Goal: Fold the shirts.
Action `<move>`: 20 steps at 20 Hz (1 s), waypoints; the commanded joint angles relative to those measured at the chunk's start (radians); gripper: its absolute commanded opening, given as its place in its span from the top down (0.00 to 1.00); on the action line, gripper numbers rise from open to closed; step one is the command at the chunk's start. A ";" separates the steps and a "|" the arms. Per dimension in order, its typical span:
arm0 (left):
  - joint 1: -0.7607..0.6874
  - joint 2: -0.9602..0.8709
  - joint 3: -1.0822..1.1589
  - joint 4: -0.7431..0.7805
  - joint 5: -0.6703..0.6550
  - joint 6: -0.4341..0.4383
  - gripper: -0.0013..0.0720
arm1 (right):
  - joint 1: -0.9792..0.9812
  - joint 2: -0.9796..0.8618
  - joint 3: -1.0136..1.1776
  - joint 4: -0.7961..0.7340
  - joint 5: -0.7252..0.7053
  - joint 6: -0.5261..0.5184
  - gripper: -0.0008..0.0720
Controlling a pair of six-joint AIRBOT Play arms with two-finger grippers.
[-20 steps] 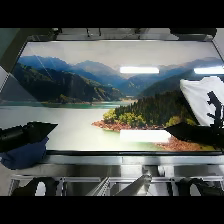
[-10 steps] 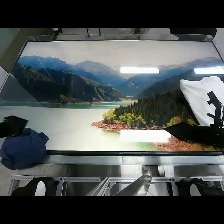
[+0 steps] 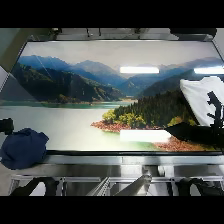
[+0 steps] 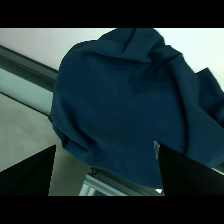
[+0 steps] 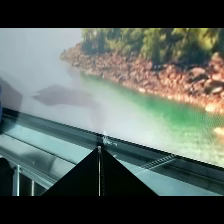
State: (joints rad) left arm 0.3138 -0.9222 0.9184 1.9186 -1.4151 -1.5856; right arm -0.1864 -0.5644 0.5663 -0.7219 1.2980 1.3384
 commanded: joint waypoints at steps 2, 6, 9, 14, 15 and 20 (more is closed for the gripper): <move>0.132 -0.229 0.002 0.015 -0.008 0.044 0.01 | 0.001 0.001 -0.001 0.000 0.000 0.000 0.97; 0.297 -0.360 0.002 -0.190 -0.018 0.130 0.01 | 0.001 0.001 -0.001 0.003 -0.015 0.000 0.97; 0.380 -0.444 0.002 -0.328 -0.008 0.209 0.01 | 0.001 0.000 -0.001 0.003 -0.058 0.000 0.97; 0.393 -0.528 0.002 -0.343 0.061 0.224 0.37 | 0.001 0.000 -0.001 0.003 -0.056 0.000 0.97; 0.393 -0.537 0.005 -0.343 0.067 0.227 0.78 | 0.001 0.000 -0.001 0.003 -0.056 0.000 0.97; 0.383 -0.492 0.167 -0.520 -0.008 0.250 0.97 | 0.001 0.000 -0.001 0.003 -0.056 0.000 0.97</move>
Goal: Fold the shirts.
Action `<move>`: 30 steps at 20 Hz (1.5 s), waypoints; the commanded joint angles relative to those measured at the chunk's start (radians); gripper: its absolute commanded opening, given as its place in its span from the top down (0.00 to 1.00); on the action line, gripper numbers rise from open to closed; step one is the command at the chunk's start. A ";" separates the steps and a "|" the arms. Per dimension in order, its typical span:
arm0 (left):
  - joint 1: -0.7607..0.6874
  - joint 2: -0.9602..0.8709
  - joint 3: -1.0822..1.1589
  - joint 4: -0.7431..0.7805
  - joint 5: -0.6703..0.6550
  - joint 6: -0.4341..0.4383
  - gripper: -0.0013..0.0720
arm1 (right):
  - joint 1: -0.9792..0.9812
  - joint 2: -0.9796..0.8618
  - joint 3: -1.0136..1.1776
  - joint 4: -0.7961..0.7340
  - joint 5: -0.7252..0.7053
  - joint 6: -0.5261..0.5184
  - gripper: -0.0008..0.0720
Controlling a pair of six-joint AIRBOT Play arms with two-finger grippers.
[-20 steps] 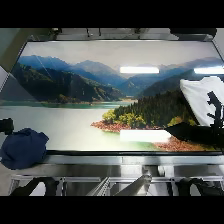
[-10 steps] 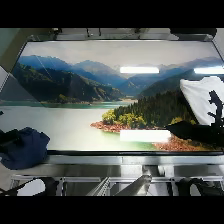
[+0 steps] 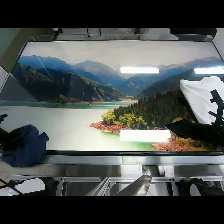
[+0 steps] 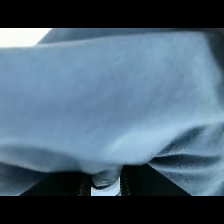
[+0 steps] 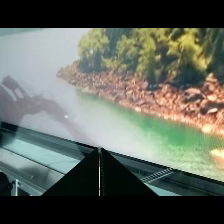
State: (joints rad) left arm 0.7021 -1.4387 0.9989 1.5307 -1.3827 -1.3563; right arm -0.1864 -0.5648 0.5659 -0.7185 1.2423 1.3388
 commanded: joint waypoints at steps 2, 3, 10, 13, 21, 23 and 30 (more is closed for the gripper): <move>-0.043 0.081 0.171 -0.309 -0.072 0.045 0.96 | 0.001 0.000 0.000 0.000 -0.001 0.000 0.97; -0.075 0.113 0.206 -0.415 -0.082 0.061 0.96 | 0.001 0.001 0.000 0.000 -0.001 0.000 0.97; -0.573 0.280 0.301 -0.712 0.023 0.098 0.96 | 0.001 0.000 0.000 0.008 -0.017 0.000 0.97; -0.815 0.221 0.301 -0.711 0.094 0.099 0.96 | 0.001 0.000 0.000 0.007 -0.056 0.000 0.97; -1.073 -0.061 0.303 -0.714 0.286 0.099 0.51 | 0.001 -0.008 0.000 0.007 -0.102 0.000 0.97; -1.030 -0.068 0.312 -0.712 0.254 0.091 0.00 | 0.001 -0.012 0.000 0.008 -0.101 0.000 0.55; -0.705 0.062 0.189 -0.608 -0.041 0.024 0.00 | 0.006 -0.175 0.000 0.080 -0.089 -0.140 0.28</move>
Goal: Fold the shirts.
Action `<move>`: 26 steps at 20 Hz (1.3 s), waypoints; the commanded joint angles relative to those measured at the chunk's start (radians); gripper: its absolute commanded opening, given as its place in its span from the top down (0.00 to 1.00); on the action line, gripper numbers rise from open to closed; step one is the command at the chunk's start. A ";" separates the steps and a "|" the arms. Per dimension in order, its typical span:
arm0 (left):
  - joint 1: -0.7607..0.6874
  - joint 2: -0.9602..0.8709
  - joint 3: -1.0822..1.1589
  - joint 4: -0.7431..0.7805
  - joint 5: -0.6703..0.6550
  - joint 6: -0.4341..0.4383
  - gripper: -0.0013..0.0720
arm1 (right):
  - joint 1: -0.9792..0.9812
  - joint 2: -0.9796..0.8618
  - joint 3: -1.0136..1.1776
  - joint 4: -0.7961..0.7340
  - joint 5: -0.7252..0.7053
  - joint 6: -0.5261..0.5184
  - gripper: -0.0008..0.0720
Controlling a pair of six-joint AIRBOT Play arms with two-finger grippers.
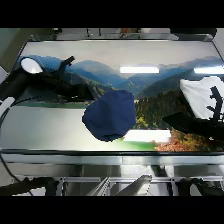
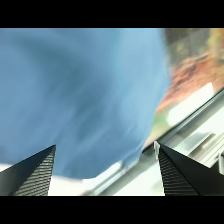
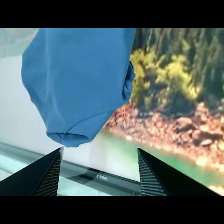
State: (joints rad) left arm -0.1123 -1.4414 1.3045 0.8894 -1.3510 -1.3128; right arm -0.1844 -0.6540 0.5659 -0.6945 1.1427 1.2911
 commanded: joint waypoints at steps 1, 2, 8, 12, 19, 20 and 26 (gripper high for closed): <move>0.134 0.102 -0.203 0.032 -0.041 -0.011 0.00 | 0.022 -0.137 0.000 0.085 0.008 -0.130 0.28; 0.153 0.142 -0.307 0.032 0.007 0.005 0.00 | 0.051 -0.192 0.000 0.109 -0.005 -0.157 0.28; 0.082 0.198 -0.602 -0.048 0.265 0.064 0.02 | 0.387 -0.582 0.004 0.255 -0.254 -0.227 0.29; 0.014 0.156 -0.586 -0.053 0.366 0.071 0.02 | 0.483 -0.789 0.061 0.506 -0.271 -0.402 0.32; -0.033 -0.053 -0.406 -0.051 0.281 0.086 0.70 | 0.490 -0.860 0.143 0.523 -0.264 -0.406 0.62; -0.033 -0.063 -0.388 -0.051 0.270 0.086 0.83 | 0.490 -0.860 0.150 0.523 -0.263 -0.406 0.80; -0.029 -0.055 -0.374 0.020 0.201 0.101 0.96 | 0.489 -0.860 0.158 0.523 -0.252 -0.406 0.88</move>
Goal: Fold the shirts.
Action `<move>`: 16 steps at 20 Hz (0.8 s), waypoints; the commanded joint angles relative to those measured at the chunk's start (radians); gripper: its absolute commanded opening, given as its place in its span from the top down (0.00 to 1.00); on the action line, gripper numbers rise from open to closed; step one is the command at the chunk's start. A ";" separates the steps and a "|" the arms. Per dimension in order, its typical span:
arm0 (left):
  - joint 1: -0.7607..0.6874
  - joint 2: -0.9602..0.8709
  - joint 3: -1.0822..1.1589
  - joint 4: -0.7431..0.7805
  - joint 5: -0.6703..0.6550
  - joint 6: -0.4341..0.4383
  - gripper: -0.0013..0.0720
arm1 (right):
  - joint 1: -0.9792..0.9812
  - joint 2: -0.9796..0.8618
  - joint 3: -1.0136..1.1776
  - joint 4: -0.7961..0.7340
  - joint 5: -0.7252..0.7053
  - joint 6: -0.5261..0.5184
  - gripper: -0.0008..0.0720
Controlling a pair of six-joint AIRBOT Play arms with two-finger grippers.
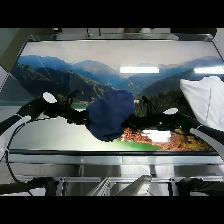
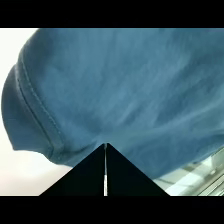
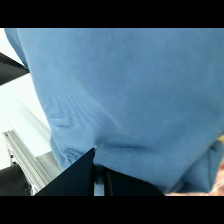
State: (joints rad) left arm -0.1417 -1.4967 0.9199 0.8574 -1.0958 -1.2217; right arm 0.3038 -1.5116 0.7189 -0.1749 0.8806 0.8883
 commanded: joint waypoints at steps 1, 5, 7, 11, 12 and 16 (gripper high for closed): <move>0.011 0.017 0.010 0.087 -0.075 0.009 0.95 | 0.001 -0.002 0.005 0.004 0.019 -0.003 0.88; 0.132 0.122 0.009 0.093 -0.042 0.002 0.00 | 0.001 -0.002 0.005 0.003 0.025 -0.003 0.88; 0.179 0.129 0.009 0.092 -0.012 0.001 0.00 | 0.001 -0.002 0.005 0.004 0.025 -0.003 0.88; 0.187 0.043 0.005 -0.030 0.021 0.069 0.01 | 0.001 -0.002 0.005 0.004 0.025 -0.002 0.88; 0.175 0.010 0.005 -0.075 0.018 0.099 0.01 | 0.001 -0.002 0.005 0.004 0.025 -0.003 0.88; 0.114 -0.083 0.005 -0.150 0.003 0.159 0.02 | 0.001 -0.002 0.005 0.004 0.026 -0.002 0.88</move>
State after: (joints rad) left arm 0.0025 -1.5227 0.9257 0.7761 -1.0870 -1.1156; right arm 0.3038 -1.5131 0.7223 -0.1715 0.9062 0.8852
